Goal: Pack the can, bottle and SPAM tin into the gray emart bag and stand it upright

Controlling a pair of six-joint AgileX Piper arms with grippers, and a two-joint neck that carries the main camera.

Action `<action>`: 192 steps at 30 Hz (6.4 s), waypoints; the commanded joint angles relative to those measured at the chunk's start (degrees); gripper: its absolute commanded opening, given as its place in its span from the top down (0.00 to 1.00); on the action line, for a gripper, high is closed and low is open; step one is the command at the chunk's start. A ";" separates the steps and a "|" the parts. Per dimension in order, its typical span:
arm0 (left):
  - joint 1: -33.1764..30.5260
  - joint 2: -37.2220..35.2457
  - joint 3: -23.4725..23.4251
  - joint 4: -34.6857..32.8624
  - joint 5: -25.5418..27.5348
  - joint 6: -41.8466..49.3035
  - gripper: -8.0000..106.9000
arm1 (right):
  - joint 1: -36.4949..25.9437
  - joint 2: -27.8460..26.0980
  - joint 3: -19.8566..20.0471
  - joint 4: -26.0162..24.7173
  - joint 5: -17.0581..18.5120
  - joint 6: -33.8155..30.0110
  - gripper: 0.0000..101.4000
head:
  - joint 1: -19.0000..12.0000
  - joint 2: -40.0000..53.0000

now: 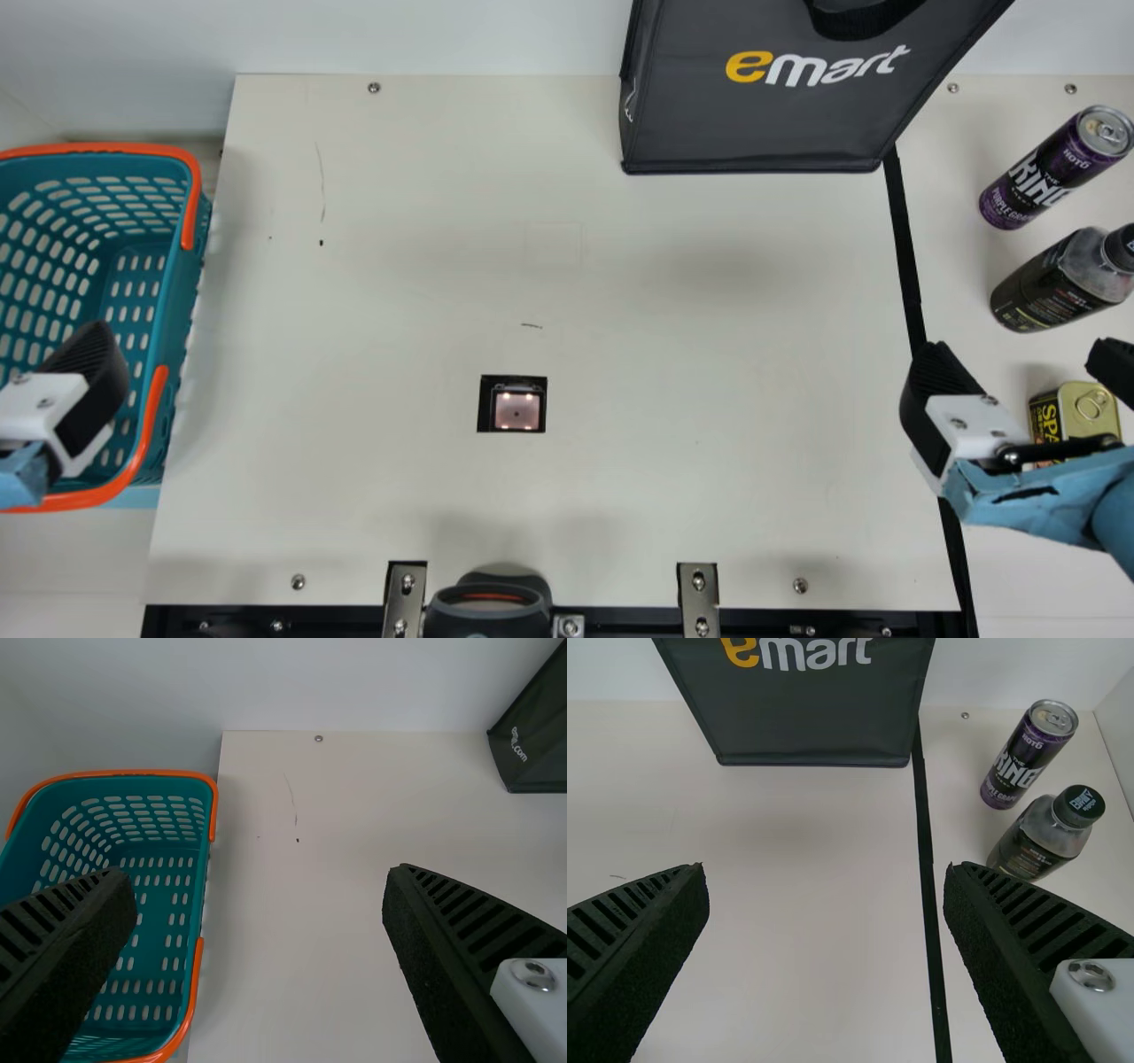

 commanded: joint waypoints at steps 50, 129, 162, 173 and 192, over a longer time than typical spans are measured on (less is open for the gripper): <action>0.00 0.00 0.00 0.00 0.00 0.00 0.15 | 0.08 0.28 -0.22 -0.30 -0.30 -0.21 0.06 | -18.44 -18.33; 0.00 0.00 0.00 0.00 0.00 0.00 0.15 | -13.49 35.84 -38.89 16.28 0.40 -42.33 0.06 | -18.44 -18.33; 0.00 0.00 0.00 0.00 0.00 0.00 0.15 | -8.43 45.45 -49.35 25.07 0.40 -60.39 0.06 | -18.44 -18.33; 0.00 0.00 0.00 0.00 0.00 0.00 0.15 | -8.08 49.05 -52.49 28.06 0.40 -63.55 0.06 | -18.44 -18.33; 0.00 0.00 0.00 0.00 0.00 0.00 0.15 | -8.77 56.31 -55.65 33.22 0.40 -70.30 0.06 | -18.44 -18.33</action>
